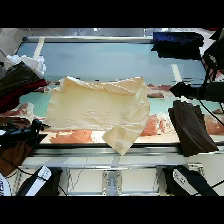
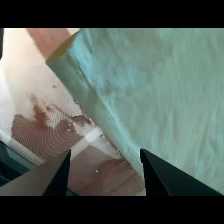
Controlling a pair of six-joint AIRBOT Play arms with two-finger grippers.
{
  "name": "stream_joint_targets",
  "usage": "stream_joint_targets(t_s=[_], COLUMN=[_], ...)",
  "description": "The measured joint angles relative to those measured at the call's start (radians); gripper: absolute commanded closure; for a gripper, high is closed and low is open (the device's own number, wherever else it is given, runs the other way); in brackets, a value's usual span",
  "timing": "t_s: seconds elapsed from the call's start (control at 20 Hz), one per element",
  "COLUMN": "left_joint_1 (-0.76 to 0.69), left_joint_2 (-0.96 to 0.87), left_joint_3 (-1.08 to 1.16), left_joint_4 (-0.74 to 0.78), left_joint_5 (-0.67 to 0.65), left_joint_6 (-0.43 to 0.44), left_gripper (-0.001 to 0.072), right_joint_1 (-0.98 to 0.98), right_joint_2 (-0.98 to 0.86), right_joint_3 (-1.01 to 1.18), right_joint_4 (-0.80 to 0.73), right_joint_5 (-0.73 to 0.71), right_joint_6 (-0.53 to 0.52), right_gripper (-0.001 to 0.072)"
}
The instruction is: Fold the shirts.
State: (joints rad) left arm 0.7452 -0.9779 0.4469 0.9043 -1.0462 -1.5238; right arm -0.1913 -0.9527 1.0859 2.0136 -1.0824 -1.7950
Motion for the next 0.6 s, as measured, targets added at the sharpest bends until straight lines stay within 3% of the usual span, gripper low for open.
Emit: stream_joint_targets(t_s=[0.25,0.4,0.6], left_joint_1=[0.008,-0.011,-0.055], left_joint_2=[-0.074,-0.112,-0.179], left_joint_3=[-0.018,-0.02,-0.02], left_joint_4=[-0.086,-0.136,-0.183], left_joint_5=[0.108,0.16,0.196], left_joint_6=[0.028,0.057,0.087], left_gripper=[0.0239,0.0357,0.0385], right_joint_1=[0.004,0.004,0.004], right_joint_2=[0.004,0.004,0.005], right_joint_3=[-0.005,-0.005,-0.005], right_joint_4=[0.004,0.005,0.007], right_joint_5=[-0.008,-0.01,-0.019], right_joint_6=[-0.002,0.0,0.019], right_gripper=[0.0254,0.0254,0.0254])
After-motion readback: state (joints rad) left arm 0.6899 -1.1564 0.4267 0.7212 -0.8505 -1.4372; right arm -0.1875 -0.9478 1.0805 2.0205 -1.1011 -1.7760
